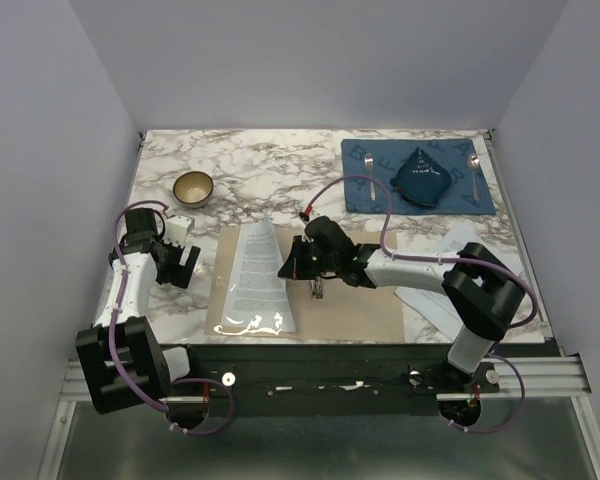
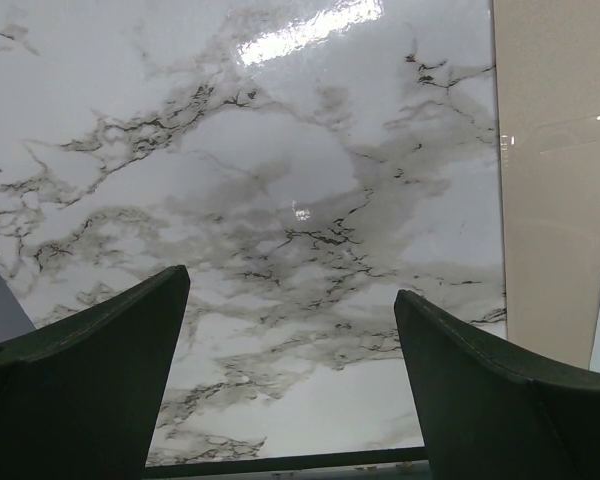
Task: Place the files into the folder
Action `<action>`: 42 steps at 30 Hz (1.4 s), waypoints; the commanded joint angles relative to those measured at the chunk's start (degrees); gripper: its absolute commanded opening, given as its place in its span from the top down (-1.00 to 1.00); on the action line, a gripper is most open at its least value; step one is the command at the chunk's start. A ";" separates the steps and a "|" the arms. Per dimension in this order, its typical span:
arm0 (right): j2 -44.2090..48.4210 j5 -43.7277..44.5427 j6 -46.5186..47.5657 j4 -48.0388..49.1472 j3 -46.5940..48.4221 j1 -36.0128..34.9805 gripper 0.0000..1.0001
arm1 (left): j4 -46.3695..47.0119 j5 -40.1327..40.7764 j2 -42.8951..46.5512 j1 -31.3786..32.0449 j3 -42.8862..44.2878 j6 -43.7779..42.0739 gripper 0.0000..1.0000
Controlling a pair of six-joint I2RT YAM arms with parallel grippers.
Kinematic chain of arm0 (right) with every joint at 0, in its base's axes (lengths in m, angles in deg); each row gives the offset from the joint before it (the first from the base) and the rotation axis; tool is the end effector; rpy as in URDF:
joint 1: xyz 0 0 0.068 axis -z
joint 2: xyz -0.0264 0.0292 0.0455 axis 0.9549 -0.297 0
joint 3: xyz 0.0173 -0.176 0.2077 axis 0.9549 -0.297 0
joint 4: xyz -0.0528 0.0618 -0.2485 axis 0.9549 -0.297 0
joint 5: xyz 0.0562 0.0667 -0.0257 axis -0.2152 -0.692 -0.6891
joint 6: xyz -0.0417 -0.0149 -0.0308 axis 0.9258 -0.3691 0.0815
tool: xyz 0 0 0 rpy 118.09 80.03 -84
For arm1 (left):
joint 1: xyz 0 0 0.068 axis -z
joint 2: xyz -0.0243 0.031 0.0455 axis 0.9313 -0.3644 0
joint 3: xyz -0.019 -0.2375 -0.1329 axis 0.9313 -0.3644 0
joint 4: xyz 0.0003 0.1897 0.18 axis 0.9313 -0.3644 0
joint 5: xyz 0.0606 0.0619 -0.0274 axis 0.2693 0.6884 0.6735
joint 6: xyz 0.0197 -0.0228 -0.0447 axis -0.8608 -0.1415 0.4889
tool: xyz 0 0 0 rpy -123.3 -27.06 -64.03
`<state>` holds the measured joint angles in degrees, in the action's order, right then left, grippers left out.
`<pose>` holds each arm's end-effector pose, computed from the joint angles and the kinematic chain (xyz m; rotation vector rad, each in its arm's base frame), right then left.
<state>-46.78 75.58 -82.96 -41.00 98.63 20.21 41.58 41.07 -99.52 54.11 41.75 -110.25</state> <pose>0.2218 0.2973 0.1915 -0.2335 2.4027 1.0464 0.2154 0.0511 0.2088 0.3602 2.6452 0.0628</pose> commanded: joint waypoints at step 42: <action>-5.65 3.92 -10.20 3.06 -0.22 -0.75 0.99 | -2.76 0.94 0.92 0.29 2.15 -1.61 -0.98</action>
<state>-52.90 77.02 -90.09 -40.03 97.20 19.91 40.29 41.53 -99.54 54.13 43.04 -110.16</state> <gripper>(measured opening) 0.011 0.988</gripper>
